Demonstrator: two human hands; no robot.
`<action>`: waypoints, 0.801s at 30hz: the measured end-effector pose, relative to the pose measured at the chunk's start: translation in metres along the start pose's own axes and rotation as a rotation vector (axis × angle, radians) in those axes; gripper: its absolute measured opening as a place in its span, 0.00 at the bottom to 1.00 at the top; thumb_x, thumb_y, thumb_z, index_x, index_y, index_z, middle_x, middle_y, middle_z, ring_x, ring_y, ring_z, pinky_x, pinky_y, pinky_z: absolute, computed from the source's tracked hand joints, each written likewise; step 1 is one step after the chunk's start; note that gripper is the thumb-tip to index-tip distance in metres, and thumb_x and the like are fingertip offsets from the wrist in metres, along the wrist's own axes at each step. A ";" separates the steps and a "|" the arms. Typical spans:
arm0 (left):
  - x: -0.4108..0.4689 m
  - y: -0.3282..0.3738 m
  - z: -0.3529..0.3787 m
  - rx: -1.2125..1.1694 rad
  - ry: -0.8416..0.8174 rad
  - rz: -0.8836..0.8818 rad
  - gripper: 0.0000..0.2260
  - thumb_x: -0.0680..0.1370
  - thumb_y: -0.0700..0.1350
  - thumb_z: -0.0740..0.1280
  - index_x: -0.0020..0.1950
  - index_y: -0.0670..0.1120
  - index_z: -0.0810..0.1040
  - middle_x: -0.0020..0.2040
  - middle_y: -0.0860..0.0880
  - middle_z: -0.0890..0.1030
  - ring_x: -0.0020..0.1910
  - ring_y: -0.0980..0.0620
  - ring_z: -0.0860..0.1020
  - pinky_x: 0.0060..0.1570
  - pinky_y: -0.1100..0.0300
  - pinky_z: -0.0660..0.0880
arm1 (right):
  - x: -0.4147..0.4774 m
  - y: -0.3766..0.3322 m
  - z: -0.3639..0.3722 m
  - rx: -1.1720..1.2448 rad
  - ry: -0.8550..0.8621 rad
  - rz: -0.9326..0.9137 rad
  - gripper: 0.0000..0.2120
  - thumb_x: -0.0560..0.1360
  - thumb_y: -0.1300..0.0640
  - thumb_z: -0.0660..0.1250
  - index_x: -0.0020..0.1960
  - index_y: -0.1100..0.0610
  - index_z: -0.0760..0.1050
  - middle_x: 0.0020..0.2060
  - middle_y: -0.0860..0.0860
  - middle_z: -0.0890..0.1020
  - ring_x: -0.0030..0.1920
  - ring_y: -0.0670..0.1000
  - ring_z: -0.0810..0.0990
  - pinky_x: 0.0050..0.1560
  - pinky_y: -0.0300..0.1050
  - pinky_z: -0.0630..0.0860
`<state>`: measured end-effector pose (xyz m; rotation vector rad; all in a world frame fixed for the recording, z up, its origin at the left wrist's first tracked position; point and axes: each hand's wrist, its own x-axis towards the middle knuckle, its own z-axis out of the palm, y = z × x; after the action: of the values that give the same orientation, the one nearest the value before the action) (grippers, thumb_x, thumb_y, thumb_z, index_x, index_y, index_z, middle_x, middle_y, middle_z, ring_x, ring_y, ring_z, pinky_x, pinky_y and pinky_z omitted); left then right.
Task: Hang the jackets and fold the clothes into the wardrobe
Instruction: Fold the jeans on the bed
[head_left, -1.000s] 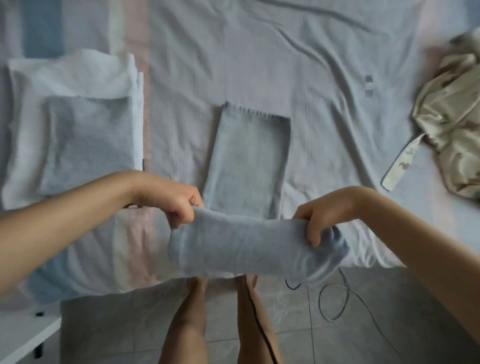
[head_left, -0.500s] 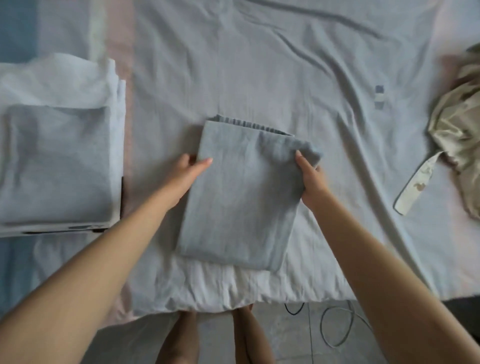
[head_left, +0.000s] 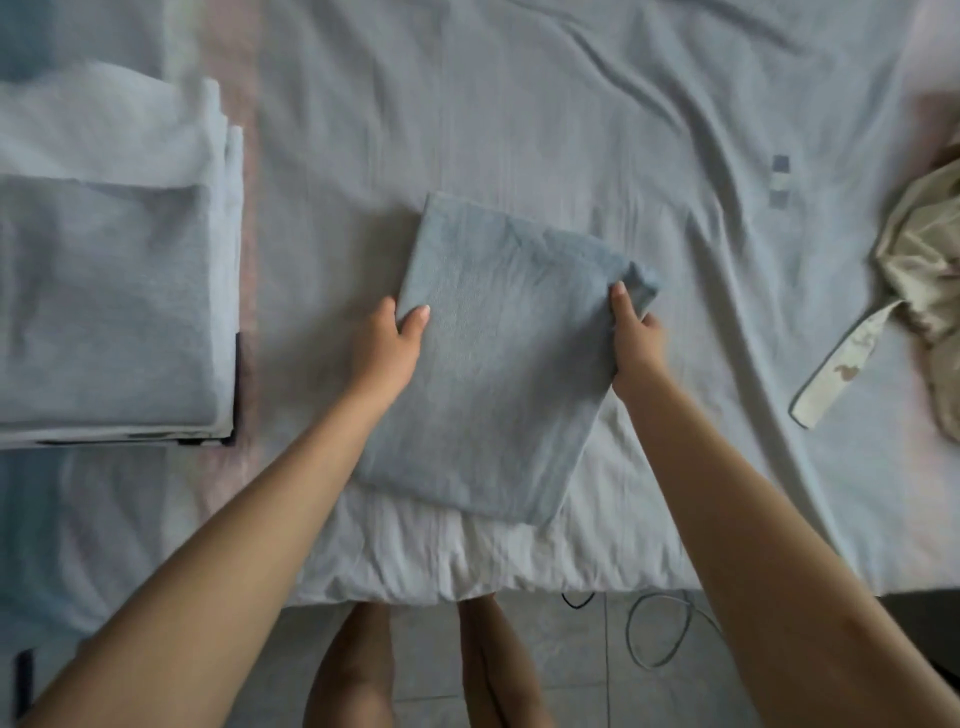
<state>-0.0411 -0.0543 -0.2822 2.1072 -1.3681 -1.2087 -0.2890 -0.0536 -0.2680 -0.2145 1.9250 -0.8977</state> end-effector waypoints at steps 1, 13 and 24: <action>-0.005 -0.002 -0.002 -0.019 0.011 0.028 0.16 0.78 0.50 0.64 0.48 0.35 0.72 0.46 0.35 0.78 0.47 0.38 0.78 0.46 0.48 0.71 | -0.003 0.001 0.000 0.013 0.000 -0.003 0.12 0.76 0.46 0.67 0.48 0.56 0.76 0.43 0.49 0.80 0.46 0.48 0.79 0.47 0.42 0.77; -0.051 -0.043 -0.023 -0.198 -0.329 -0.095 0.19 0.70 0.48 0.72 0.57 0.47 0.70 0.54 0.49 0.77 0.50 0.59 0.77 0.51 0.64 0.72 | -0.051 0.072 -0.023 -0.069 -0.195 -0.038 0.12 0.76 0.53 0.68 0.58 0.55 0.75 0.50 0.49 0.82 0.49 0.47 0.81 0.41 0.35 0.78; -0.071 -0.052 -0.020 0.031 -0.348 -0.072 0.29 0.72 0.48 0.73 0.69 0.42 0.68 0.65 0.44 0.76 0.65 0.47 0.74 0.61 0.56 0.70 | -0.056 0.076 0.000 -0.331 0.046 -0.241 0.13 0.82 0.56 0.55 0.63 0.61 0.68 0.50 0.47 0.73 0.50 0.44 0.70 0.44 0.32 0.62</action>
<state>-0.0072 0.0292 -0.2729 2.0497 -1.4690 -1.6552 -0.2434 0.0285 -0.2798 -0.6376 2.1149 -0.7361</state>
